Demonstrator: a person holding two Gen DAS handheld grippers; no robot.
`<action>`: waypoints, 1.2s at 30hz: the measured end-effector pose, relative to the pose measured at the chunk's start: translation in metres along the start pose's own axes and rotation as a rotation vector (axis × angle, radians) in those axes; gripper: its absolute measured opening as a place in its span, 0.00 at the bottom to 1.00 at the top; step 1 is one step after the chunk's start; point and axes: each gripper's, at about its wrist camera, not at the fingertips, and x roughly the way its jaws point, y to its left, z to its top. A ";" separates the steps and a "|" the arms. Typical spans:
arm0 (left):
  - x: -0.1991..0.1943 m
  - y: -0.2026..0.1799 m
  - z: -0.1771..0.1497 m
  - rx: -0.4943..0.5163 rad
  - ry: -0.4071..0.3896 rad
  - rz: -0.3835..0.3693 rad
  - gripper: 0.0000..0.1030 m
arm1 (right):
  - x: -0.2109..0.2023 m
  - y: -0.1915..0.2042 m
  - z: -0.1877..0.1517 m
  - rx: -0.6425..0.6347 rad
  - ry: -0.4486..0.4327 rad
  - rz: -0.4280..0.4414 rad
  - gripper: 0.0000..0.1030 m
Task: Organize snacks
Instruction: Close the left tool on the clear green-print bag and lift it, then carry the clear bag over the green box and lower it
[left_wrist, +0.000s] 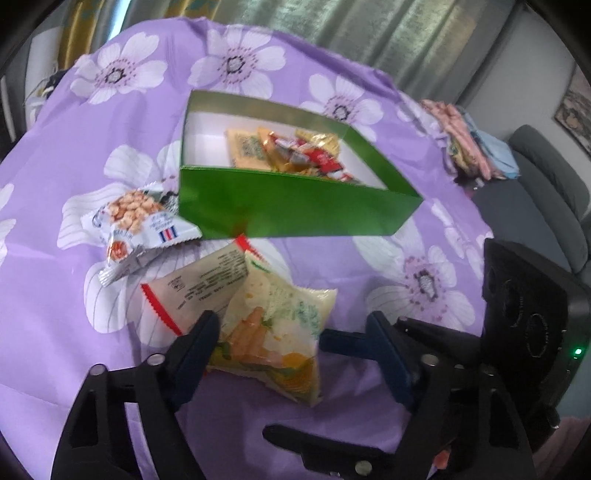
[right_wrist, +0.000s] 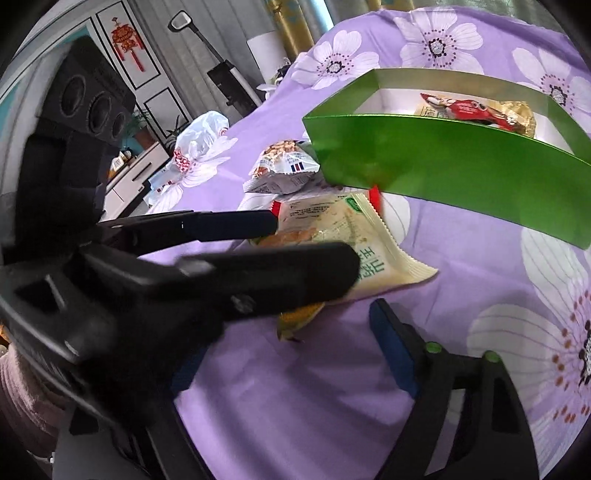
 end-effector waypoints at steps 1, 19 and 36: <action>0.002 0.003 0.000 -0.017 0.012 -0.001 0.64 | 0.001 0.000 0.001 0.001 0.002 0.002 0.72; 0.002 -0.008 -0.015 -0.056 0.056 -0.047 0.43 | -0.011 -0.004 -0.004 -0.052 0.000 -0.027 0.25; -0.019 -0.065 0.013 0.078 -0.031 -0.071 0.43 | -0.072 -0.007 0.001 -0.051 -0.163 -0.050 0.24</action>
